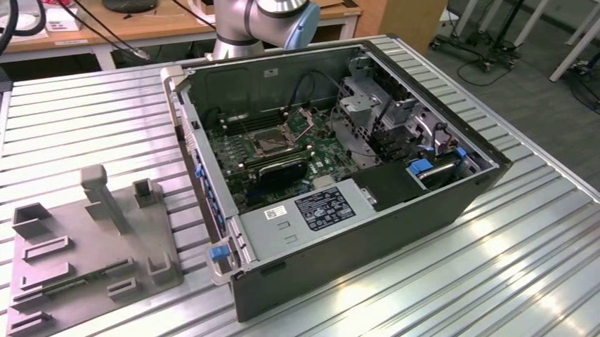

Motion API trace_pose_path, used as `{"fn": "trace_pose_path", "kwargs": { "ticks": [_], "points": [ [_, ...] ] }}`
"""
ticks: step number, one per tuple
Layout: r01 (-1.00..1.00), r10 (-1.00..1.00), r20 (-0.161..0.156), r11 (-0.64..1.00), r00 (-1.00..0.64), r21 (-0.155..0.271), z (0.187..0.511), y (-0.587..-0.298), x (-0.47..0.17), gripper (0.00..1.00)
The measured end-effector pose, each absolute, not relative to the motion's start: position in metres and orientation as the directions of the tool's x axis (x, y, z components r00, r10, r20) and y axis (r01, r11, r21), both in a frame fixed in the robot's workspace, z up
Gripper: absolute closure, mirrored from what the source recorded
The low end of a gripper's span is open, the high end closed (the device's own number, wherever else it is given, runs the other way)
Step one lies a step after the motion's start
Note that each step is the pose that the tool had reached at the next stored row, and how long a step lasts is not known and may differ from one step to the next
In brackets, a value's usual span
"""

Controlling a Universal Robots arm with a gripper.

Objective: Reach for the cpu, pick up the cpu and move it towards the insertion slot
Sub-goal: 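Pick up the cpu and move it towards the insertion slot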

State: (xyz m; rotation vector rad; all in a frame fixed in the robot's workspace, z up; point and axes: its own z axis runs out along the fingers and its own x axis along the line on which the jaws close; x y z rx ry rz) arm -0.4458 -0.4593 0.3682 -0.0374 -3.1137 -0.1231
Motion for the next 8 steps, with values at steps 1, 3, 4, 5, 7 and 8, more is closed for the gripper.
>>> {"fn": "trace_pose_path", "kwargs": {
  "ticks": [1,3,4,5,7,8],
  "points": [
    [0.025,0.023,0.026,0.997,-0.999,0.079,0.3692,-0.4593,-0.4458,0.46],
    [0.025,0.023,0.026,0.997,-0.999,0.079,0.3716,-0.4593,-0.4458,0.46],
    [0.025,0.023,0.026,0.997,-0.999,0.078,0.3730,-0.4593,-0.4458,0.46],
    [0.025,0.023,0.026,0.997,-0.999,0.078,0.3744,-0.4593,-0.4458,0.46],
    [0.025,0.023,0.026,0.997,-0.999,0.079,0.3771,-0.4593,-0.4458,0.46],
    [0.025,0.023,0.026,0.997,-0.999,0.079,0.3786,-0.4593,-0.4458,0.46]
  ]
}}
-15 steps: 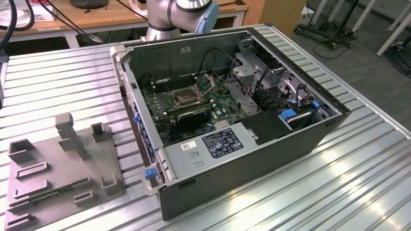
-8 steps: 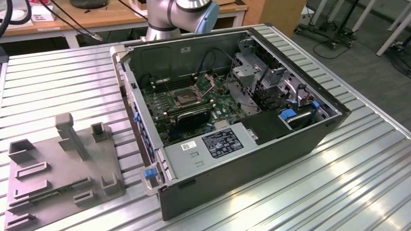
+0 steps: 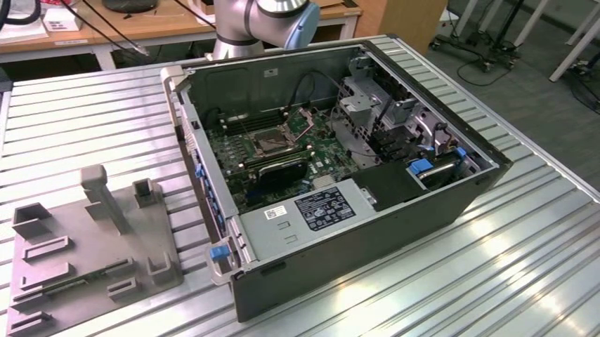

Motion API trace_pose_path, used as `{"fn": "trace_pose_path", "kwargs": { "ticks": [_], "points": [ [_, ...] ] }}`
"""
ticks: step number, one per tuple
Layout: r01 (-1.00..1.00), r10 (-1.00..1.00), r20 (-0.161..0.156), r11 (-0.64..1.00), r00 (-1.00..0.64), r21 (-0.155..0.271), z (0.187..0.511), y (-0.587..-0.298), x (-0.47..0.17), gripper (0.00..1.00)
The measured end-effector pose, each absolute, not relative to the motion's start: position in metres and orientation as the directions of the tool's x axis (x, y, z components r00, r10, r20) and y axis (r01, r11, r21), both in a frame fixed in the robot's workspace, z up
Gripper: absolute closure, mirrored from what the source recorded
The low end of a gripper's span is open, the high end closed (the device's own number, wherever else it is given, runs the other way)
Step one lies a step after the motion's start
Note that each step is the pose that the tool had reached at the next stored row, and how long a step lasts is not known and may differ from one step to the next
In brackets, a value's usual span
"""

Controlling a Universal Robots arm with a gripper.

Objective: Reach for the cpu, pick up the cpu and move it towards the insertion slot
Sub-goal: 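Pick up the cpu and move it towards the insertion slot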

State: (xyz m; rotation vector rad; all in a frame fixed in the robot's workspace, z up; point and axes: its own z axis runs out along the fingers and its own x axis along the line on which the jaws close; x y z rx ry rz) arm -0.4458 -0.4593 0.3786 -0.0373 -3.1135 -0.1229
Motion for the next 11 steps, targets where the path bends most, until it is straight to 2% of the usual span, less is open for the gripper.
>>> {"fn": "trace_pose_path", "kwargs": {
  "ticks": [11],
  "points": [
    [0.025,0.023,0.026,0.997,-0.999,0.078,0.3853,-0.4594,-0.4442,0.46]
  ]
}}
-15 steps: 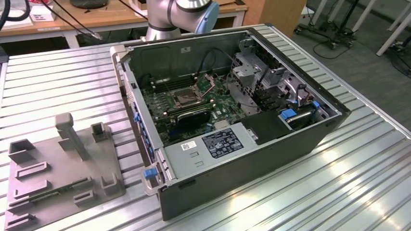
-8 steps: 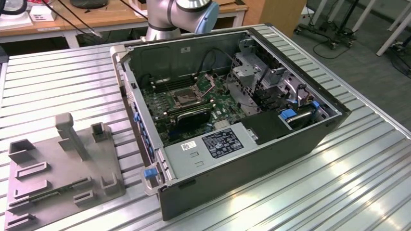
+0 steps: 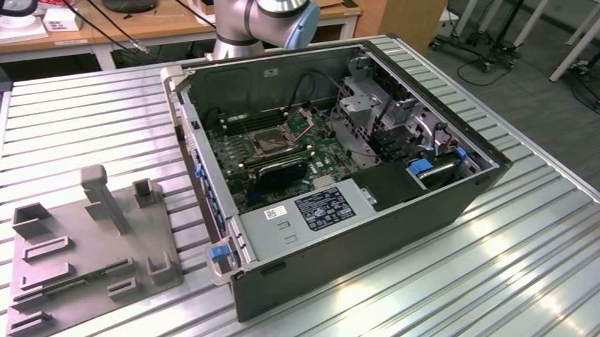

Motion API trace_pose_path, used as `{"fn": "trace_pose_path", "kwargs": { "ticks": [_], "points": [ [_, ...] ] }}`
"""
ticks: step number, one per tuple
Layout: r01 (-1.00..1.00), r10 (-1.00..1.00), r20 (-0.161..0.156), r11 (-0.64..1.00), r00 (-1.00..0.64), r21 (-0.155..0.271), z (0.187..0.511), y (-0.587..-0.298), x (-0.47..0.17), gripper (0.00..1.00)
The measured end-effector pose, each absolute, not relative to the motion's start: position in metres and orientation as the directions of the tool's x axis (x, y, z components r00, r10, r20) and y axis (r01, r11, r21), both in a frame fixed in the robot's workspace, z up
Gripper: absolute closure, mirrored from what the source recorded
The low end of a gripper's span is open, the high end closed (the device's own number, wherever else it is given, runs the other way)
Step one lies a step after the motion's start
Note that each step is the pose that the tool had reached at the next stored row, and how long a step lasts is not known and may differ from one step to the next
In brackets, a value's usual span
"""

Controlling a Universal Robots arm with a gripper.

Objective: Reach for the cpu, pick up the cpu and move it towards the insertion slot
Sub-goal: 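Pick up the cpu and move it towards the insertion slot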

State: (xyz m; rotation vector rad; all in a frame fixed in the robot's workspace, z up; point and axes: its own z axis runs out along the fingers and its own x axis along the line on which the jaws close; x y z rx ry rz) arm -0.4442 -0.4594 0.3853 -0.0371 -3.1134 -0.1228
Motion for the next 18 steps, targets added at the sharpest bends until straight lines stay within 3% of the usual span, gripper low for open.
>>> {"fn": "trace_pose_path", "kwargs": {
  "ticks": [18],
  "points": [
    [0.025,0.023,0.026,0.997,-0.999,0.079,0.3852,-0.4593,-0.4376,0.46]
  ]
}}
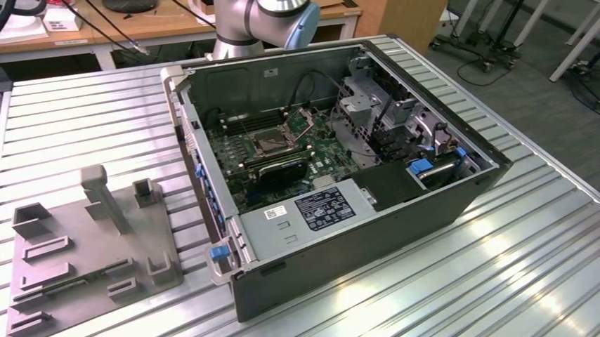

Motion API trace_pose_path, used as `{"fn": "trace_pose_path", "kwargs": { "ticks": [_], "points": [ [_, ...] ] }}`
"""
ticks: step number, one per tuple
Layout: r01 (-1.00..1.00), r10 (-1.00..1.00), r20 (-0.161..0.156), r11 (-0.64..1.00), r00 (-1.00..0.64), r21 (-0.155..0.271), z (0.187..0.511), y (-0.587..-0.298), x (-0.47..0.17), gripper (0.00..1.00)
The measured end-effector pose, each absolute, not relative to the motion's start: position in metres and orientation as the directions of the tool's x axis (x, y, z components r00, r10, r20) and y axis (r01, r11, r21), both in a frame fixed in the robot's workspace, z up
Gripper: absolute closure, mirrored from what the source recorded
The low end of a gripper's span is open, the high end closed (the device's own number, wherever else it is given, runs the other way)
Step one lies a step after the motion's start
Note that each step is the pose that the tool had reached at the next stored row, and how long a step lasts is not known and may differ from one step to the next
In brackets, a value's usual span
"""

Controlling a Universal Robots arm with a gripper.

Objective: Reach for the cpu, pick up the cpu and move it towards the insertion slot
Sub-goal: 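Pick up the cpu and move it towards the insertion slot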

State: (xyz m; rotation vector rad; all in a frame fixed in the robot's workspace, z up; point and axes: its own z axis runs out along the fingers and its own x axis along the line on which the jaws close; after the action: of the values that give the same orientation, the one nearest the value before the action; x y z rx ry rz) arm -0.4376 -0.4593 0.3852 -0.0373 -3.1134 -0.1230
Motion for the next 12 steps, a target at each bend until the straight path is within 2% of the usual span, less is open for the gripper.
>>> {"fn": "trace_pose_path", "kwargs": {
  "ticks": [12],
  "points": [
    [0.025,0.023,0.026,0.997,-0.999,0.079,0.3914,-0.4593,-0.4367,0.46]
  ]
}}
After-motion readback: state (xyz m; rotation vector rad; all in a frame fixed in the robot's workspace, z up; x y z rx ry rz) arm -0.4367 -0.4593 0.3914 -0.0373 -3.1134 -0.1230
